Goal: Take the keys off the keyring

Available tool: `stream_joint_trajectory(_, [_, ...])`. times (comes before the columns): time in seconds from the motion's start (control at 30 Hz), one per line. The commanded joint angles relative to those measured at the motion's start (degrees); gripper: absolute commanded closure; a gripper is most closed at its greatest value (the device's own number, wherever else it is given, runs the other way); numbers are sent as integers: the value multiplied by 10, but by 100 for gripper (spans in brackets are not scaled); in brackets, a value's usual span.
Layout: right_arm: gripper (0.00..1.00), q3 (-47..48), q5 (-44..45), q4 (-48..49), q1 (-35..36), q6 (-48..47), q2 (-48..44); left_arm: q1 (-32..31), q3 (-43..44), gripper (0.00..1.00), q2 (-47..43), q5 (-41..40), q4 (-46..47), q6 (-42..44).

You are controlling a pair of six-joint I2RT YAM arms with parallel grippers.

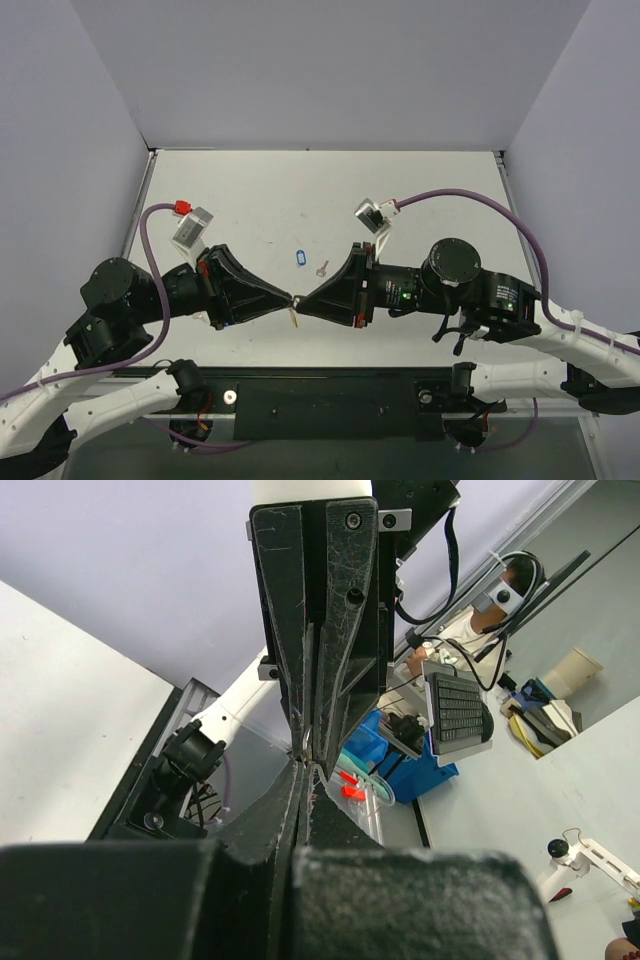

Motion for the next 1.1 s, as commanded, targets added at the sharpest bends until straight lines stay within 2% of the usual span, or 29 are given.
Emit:
stream_joint_trajectory(0.0, [100,24,-9,48,3,-7,27,-3,7,100,33,34,-17,4])
stream_joint_trajectory(0.33, [100,38,-20,14,5,-13,43,-3,13,100,50,64,-25,0])
stream_joint_trajectory(0.7, [100,35,-16,8,4,-15,39,-3,30,100,44,27,-57,18])
stream_joint_trajectory(0.77, [100,34,-14,8,5,-15,37,-3,32,95,41,19,-59,21])
stream_joint_trajectory(0.87, [100,31,-12,8,4,-16,34,-3,38,77,37,7,-65,24])
stream_joint_trajectory(0.9, [100,29,-9,8,5,-16,31,-3,39,74,36,3,-66,25])
stream_joint_trajectory(0.97, [100,28,-10,8,5,-16,30,-3,43,59,29,-8,-67,26])
stream_joint_trajectory(1.07, [100,26,-9,7,5,-17,27,-3,48,50,22,-27,-68,32])
